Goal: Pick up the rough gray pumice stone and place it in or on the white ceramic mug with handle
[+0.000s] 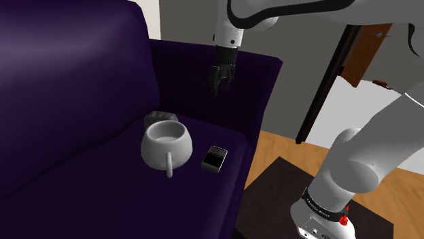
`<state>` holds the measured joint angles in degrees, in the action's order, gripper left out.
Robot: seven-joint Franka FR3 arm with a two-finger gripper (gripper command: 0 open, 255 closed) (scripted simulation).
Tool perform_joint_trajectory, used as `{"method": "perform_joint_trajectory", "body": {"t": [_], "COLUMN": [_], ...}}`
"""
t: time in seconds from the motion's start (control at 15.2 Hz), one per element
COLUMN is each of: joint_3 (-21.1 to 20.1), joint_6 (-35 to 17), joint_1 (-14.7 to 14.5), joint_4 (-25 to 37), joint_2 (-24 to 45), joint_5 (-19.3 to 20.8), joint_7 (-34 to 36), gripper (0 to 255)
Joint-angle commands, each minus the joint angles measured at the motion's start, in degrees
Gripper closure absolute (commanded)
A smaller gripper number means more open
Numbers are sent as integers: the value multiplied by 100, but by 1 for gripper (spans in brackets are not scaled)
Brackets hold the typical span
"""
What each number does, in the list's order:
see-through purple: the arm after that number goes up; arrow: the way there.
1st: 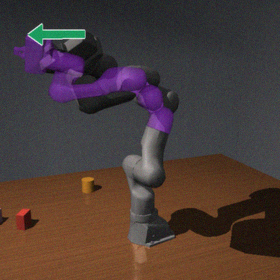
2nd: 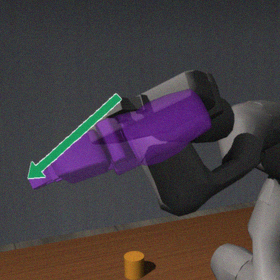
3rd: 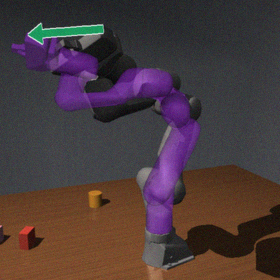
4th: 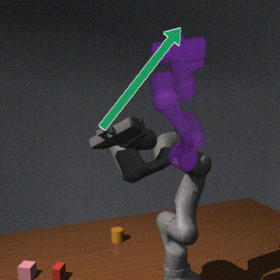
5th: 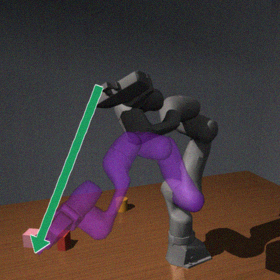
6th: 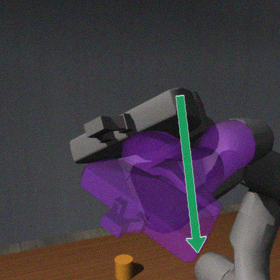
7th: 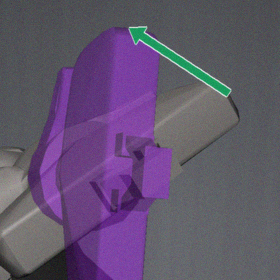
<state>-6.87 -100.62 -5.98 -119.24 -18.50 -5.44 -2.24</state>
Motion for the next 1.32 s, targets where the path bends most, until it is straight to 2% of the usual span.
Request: {"method": "perform_joint_trajectory", "body": {"t": [0.0,0.46,0.86,1.25], "joint_3": [-106,-470,-749,-763], "joint_6": [-94,-244,-166,-535], "joint_1": [-86,-389,-718,-750], "joint_4": [272,1405,2602,2315], "joint_2": [386,1750,2959,3047], "joint_5": [-5,121,370,389], "joint_7": [-37,-119,-147,-149], "gripper": [0,0,0,0]}}
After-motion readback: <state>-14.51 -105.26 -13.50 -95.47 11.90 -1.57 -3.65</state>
